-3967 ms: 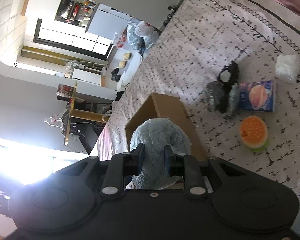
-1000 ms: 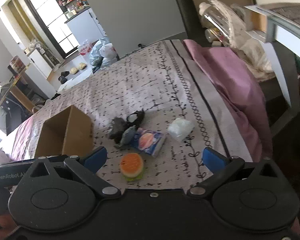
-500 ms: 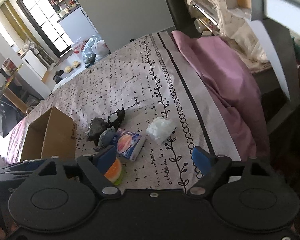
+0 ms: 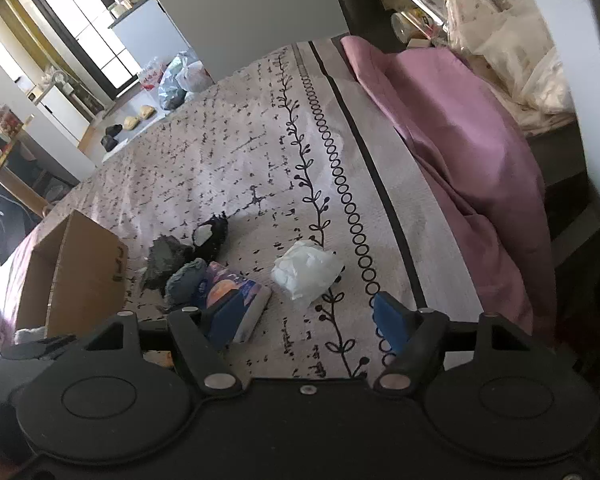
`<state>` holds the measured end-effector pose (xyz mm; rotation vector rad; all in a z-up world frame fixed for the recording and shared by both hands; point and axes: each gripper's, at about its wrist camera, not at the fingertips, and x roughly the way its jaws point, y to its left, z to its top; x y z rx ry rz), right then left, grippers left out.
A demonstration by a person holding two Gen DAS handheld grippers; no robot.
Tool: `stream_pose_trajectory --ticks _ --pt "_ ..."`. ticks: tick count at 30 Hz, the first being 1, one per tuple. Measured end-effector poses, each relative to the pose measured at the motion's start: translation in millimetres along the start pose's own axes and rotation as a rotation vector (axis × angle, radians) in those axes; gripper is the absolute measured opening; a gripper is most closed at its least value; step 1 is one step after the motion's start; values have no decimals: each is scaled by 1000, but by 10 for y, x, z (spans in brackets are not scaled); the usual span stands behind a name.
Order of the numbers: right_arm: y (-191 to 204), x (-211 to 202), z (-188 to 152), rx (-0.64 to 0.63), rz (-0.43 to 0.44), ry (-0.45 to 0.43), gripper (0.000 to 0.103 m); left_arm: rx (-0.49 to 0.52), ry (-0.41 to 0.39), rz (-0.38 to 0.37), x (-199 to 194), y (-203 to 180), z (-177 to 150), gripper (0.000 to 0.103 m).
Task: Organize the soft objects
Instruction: 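Grasp the hamburger plush with the left tool while the right tool grasps the white bag, then carry the hamburger plush and white bag over the box with both tools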
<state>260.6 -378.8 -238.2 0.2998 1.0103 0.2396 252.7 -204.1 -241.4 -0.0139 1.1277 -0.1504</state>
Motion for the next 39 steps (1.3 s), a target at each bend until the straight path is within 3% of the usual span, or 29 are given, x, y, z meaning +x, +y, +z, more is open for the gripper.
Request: stream_pose_trajectory --ticks 9,11,17,18,20,22,24,39 --pt "58 262 70 -30 -7 26 66 -16 62 28 258 135 -72 82" --pt "98 337 84 -59 -49 42 66 -13 74 40 296 171 -91 82" --pt "198 436 117 -103 -79 34 66 -8 52 36 326 229 -89 77" --pt "219 456 119 -113 -86 33 66 -10 46 40 334 231 -80 73" --pt "251 488 119 -127 -97 38 51 -24 39 51 336 233 -67 62" --pt "273 494 107 -132 -107 43 49 -26 35 49 324 228 -46 47" --pt "302 460 86 -140 -117 47 49 -32 33 33 302 232 -31 42" --pt "459 -90 -30 -81 -108 -15 49 -38 -32 -36 -176 210 -37 40"
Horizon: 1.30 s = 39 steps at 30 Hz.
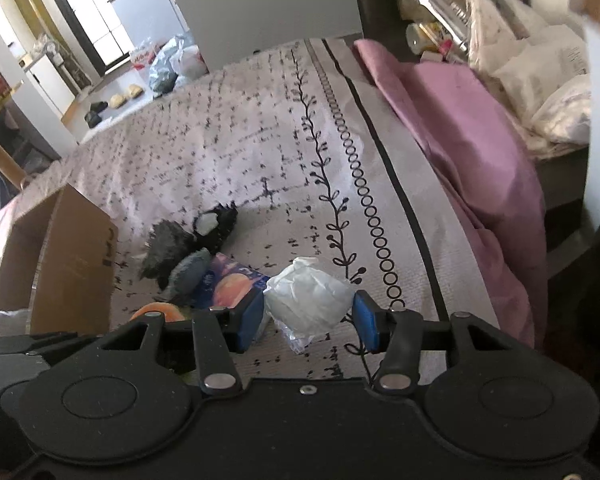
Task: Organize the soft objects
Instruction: 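Carry the hamburger plush and white bag over the box with both tools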
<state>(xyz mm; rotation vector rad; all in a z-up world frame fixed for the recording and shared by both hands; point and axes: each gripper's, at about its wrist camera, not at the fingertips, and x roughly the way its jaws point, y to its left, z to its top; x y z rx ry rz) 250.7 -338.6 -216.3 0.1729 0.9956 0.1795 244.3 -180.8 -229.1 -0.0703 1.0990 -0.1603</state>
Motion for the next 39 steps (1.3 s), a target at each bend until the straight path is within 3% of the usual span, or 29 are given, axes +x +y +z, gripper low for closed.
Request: stream_pose_trajectory --ticks 19,26,39 --pt "454 -589 -32 -54 -11 -92 49 4 -146 -24 -794 224 177 40" --pt "737 -745 44 -67 21 -136 49 -4 -211 -36 -1049 439 266 40" --pt "1404 -772 76 -138 71 -160 49 -71 -253 -19 -1323 1021 279 41"
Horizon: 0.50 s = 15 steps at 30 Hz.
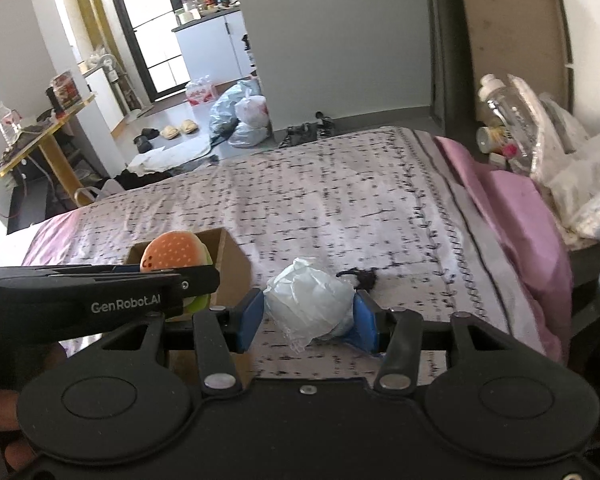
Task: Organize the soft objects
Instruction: 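Carry the hamburger plush and white bag over the box with both tools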
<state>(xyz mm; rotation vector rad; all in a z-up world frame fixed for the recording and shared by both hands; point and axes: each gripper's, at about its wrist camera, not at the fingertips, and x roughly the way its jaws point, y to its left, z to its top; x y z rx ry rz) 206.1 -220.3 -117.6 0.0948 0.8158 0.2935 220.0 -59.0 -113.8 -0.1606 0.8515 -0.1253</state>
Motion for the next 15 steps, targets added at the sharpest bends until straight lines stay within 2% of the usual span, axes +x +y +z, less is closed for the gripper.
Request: stream_pose_trajectory --ticks 10,15 --pt "422 79 -29 -34 34 11 49 -11 -23 51 -151 507 -80 41" --pt "633 153 -70 -59 48 32 49 -52 -14 75 -179 792 -113 41"
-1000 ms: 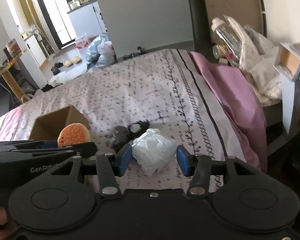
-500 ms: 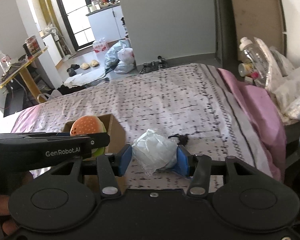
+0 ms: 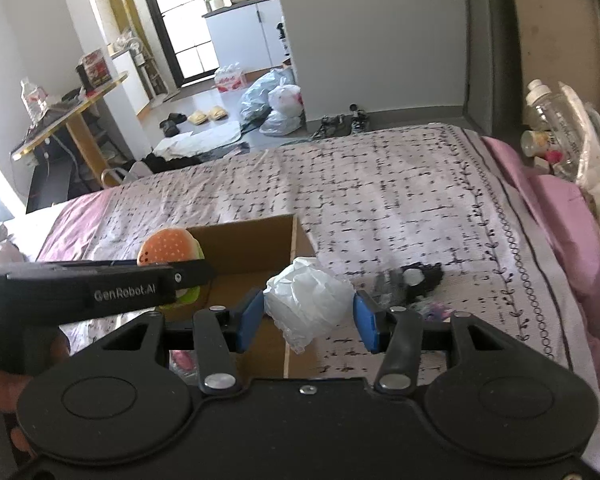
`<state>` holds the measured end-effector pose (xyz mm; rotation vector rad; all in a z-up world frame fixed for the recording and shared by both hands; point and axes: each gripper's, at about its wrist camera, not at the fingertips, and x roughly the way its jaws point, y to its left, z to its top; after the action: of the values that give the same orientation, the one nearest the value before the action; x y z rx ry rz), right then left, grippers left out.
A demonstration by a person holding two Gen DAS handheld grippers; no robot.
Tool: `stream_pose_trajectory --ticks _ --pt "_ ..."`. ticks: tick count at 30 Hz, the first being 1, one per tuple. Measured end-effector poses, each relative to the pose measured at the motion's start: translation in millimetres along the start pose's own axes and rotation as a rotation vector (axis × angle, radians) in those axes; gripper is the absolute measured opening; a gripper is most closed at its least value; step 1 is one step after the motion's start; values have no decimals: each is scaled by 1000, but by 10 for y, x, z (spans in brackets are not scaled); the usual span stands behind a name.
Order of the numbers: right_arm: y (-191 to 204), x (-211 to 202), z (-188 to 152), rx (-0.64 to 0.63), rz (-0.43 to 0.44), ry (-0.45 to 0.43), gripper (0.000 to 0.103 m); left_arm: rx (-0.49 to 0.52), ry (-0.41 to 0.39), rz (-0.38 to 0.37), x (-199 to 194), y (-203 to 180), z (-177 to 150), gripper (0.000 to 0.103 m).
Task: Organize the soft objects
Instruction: 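Carry the hamburger plush and white bag over the box with both tools, then open both tools to drop the hamburger plush and white bag into the box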
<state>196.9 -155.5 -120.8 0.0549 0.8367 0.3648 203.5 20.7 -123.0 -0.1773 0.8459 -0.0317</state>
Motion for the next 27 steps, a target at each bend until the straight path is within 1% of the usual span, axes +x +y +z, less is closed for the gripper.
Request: stream_pose_trajectory --ticks 5,9,13,18,20,21,22,24,27 --pt "143 115 -35 5 27 27 49 -29 20 7 12 202 -29 41" --pt "236 220 -82 9 50 55 49 -36 29 -3 45 293 -38 41" --pt "308 337 -140 -6 48 83 49 -44 33 -5 86 387 -42 41" --pt "307 478 -239 2 48 123 50 -69 45 -4 160 494 -51 41" --pt "303 505 -258 0 51 135 58 -72 55 -6 203 507 -58 41" --pt "295 504 -257 0 51 130 67 -73 57 -4 220 509 -60 41" --pt "287 484 -256 2 52 118 72 -73 59 0 237 509 -60 41" --pt "270 441 -230 4 51 104 75 -74 68 -2 280 501 -56 41" --pt "212 399 -187 17 44 102 77 -76 75 0 334 489 -41 41"
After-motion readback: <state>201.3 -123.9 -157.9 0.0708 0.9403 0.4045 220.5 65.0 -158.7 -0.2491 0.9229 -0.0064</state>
